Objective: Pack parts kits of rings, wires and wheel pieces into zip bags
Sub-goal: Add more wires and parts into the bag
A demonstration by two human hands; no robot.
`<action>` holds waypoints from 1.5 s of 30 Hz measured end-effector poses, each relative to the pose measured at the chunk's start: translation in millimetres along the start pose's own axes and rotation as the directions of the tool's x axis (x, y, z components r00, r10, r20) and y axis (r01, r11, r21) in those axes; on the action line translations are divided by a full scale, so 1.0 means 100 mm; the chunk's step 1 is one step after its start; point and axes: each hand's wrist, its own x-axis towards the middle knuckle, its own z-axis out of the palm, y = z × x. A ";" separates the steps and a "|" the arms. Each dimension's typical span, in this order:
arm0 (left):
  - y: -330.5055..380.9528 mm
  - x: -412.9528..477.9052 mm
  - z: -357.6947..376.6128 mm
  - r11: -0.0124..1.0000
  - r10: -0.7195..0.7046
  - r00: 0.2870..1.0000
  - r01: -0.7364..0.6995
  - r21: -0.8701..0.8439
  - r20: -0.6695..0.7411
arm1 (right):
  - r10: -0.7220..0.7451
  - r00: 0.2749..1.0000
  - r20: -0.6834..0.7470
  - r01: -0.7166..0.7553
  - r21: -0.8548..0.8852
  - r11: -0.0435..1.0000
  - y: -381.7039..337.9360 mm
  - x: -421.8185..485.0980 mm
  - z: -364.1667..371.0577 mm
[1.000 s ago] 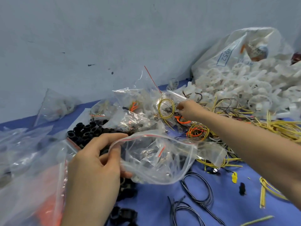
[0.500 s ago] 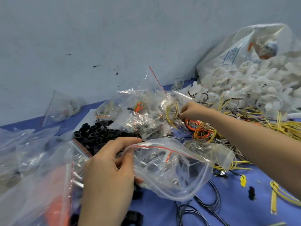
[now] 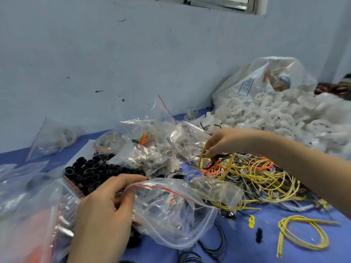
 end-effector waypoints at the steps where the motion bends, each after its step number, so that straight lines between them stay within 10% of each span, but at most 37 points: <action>1: 0.00 0.00 0.00 1.000 0.004 1.000 -0.004 0.014 0.001 | -0.009 0.999 0.036 0.010 -0.024 1.000 -0.01 -0.09 -0.02; 6: 0.00 0.00 0.01 0.999 0.017 1.000 -0.018 0.030 0.010 | 0.022 0.978 0.208 0.016 -0.180 0.983 -0.01 -0.42 -0.15; 11: -0.01 -0.01 0.01 1.000 0.023 1.000 -0.023 0.017 0.012 | 0.189 0.967 0.172 -0.030 -0.660 0.751 0.09 -0.58 -0.04; 20: -0.02 0.00 0.00 0.998 0.059 0.998 -0.059 -0.010 0.008 | -0.299 0.915 -0.271 -0.046 -0.806 0.591 0.25 -0.69 -0.15; 25: -0.01 -0.01 -0.01 0.998 0.064 0.997 -0.064 -0.001 0.038 | 0.037 0.944 -0.328 -0.083 -0.126 0.989 0.36 -0.70 -0.36; 29: 0.01 -0.02 -0.03 0.998 0.062 0.997 -0.061 -0.014 0.036 | 0.181 0.979 -0.091 -0.065 0.706 0.706 0.46 -0.77 -0.33; 37: 0.01 -0.03 -0.07 0.999 0.037 0.998 -0.036 -0.010 0.045 | 0.103 0.981 0.162 -0.192 0.837 0.513 0.47 -0.77 0.04; 45: 0.00 -0.03 -0.06 0.999 0.043 0.998 -0.043 0.010 0.041 | 0.284 0.956 -0.075 -0.118 0.787 0.605 0.59 -0.58 0.04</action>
